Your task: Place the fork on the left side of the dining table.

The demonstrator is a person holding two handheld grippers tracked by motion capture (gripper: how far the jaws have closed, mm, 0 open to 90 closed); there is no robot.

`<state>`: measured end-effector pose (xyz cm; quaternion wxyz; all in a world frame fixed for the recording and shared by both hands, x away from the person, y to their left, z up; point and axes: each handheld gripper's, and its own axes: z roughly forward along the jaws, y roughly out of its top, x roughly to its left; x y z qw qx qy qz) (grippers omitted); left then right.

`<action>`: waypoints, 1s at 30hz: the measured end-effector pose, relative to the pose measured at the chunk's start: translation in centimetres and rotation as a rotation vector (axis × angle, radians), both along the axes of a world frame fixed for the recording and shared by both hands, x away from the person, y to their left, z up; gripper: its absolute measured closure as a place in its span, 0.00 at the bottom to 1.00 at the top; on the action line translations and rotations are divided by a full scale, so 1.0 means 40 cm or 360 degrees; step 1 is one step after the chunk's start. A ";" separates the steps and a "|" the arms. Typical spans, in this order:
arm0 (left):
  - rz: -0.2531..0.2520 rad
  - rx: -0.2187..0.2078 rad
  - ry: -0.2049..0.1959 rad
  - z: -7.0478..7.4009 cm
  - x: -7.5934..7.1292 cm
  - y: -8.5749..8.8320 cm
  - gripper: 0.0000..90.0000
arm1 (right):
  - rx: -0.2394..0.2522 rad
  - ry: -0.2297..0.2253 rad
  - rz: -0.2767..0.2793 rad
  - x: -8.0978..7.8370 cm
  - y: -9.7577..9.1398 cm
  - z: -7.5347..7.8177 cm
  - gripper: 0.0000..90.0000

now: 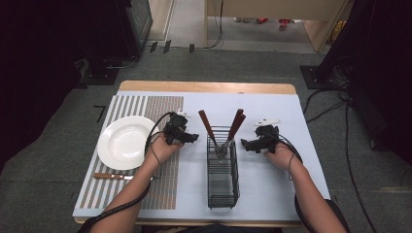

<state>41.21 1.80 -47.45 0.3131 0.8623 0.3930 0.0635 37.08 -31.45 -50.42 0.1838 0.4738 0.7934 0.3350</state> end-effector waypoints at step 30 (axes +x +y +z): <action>-0.0181 -0.0080 0.0079 0.092 -0.013 0.015 0.47 | 0.0001 -0.0003 0.0001 0.000 0.000 0.000 0.00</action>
